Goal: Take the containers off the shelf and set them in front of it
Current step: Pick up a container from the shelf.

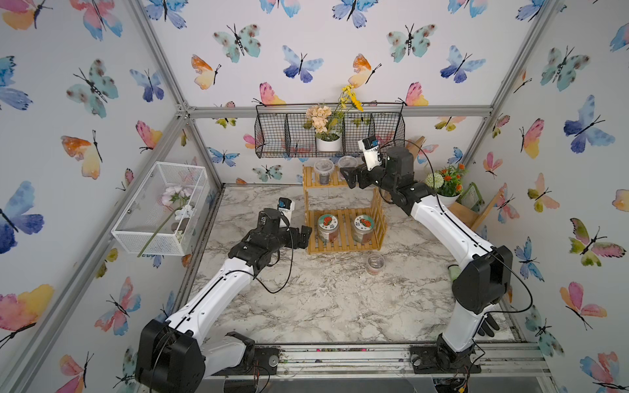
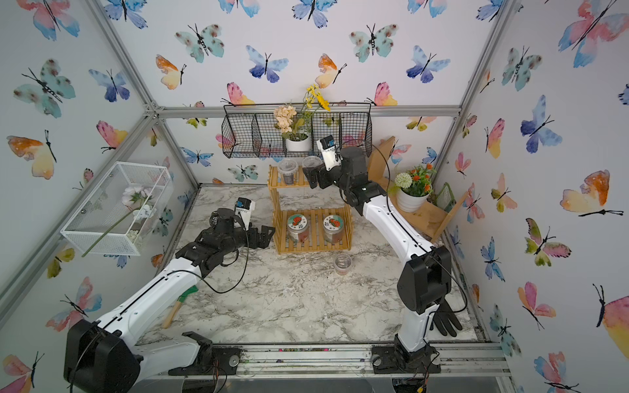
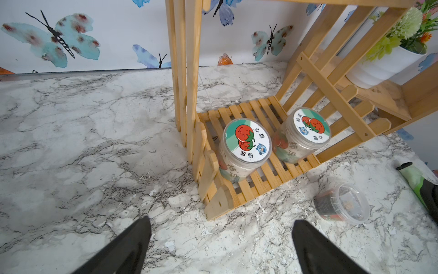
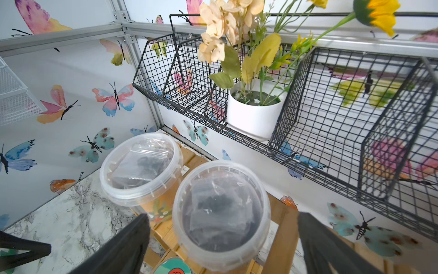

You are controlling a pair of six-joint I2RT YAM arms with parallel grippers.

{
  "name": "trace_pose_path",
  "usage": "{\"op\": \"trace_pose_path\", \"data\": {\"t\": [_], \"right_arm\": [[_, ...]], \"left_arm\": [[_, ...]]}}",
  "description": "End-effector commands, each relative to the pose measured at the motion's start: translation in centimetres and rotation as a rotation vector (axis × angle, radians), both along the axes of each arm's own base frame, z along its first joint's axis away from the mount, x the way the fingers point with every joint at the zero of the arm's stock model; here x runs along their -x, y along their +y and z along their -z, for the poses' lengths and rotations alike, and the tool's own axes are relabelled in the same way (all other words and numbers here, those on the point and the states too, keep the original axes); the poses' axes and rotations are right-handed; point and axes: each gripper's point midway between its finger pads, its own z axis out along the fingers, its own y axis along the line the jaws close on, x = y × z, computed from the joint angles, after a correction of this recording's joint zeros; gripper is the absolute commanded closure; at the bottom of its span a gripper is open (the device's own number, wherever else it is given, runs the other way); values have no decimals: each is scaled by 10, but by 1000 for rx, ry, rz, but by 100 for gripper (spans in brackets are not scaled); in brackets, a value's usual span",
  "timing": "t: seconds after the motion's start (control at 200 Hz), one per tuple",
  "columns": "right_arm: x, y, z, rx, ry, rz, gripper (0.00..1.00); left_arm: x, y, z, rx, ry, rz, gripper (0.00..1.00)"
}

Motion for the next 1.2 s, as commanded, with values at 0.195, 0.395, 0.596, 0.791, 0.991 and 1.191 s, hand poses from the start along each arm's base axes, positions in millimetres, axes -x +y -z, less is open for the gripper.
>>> {"op": "trace_pose_path", "data": {"t": [0.195,0.395,0.596,0.791,0.991,1.191], "right_arm": [[-8,13,-3,-9,7,-47,0],[-17,14,2,-3,11,-31,0],[-24,16,6,3,7,-22,0],[-31,17,7,1,3,-9,0],[-37,20,13,0,13,-4,9],[-38,20,13,-4,15,-5,22]], "left_arm": [[2,-4,-17,23,-30,32,1],[1,-4,-17,21,-29,31,1],[1,-3,-16,23,-27,26,1],[1,-3,-16,21,-28,22,1],[0,-3,-15,19,-26,23,1],[-1,-3,-14,15,-26,23,1]]}}
